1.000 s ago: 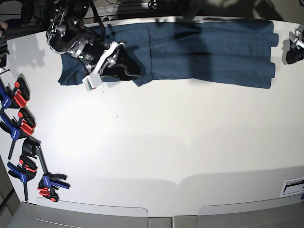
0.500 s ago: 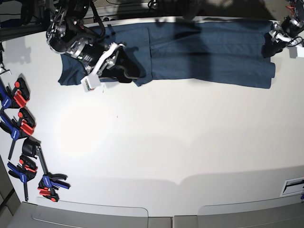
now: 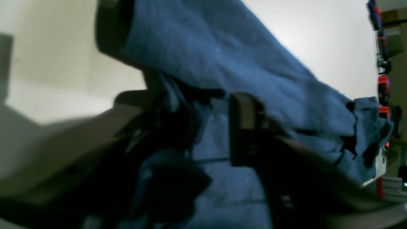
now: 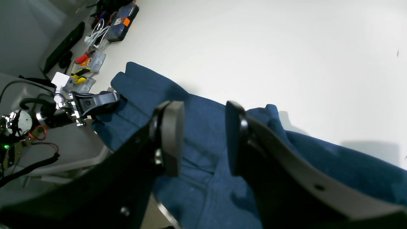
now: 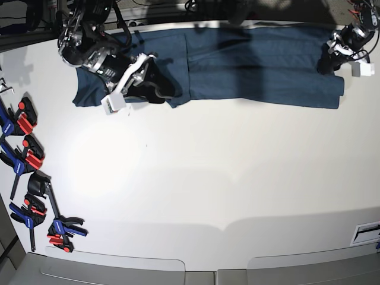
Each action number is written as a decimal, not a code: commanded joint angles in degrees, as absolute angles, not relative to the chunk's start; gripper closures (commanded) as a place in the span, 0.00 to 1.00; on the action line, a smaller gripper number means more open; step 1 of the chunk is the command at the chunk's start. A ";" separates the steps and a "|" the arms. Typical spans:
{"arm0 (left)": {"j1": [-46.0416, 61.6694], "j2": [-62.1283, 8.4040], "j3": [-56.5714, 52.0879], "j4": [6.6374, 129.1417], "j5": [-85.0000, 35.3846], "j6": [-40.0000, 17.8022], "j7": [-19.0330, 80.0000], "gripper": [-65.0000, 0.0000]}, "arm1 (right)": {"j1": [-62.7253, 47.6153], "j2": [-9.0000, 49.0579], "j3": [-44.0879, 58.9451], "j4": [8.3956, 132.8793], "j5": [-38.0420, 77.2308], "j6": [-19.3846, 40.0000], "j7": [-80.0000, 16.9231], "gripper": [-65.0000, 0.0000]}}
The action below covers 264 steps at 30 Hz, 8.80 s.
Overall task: Fold the T-shirt properly
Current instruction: 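Move the left gripper down to the strip's opposite end, then grasp both ends of the blue strip with both grippers, then lift the strip end with the left gripper and fold it toward the right gripper, then release the folded end and raise the left gripper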
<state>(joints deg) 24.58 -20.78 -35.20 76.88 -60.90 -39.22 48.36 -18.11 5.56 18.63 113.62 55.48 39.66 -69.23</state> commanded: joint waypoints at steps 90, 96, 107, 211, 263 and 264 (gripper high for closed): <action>24.91 -16.01 -29.82 95.74 -80.05 -40.00 60.23 1.00 | -17.78 8.58 22.98 114.63 2.63 17.96 -48.82 0.69; 23.66 -14.61 -18.41 95.74 -79.75 -40.00 60.25 1.00 | -17.78 8.58 28.58 114.63 6.85 18.00 -48.86 0.69; 19.62 -13.02 -6.00 95.74 -77.41 -40.00 60.18 1.00 | -17.78 8.56 29.67 114.63 8.12 18.02 -48.84 0.69; 23.33 -24.77 15.09 116.55 -10.09 -39.46 32.71 0.80 | -17.78 8.54 29.67 114.63 10.74 18.13 -48.62 0.69; 16.05 -23.07 20.75 120.18 -12.01 -40.00 41.36 0.70 | -17.80 8.40 29.67 114.63 10.96 18.15 -48.80 0.69; 16.05 -24.34 20.29 120.99 -12.03 -40.00 41.34 0.70 | -17.80 8.40 29.67 114.63 10.96 18.15 -48.80 0.69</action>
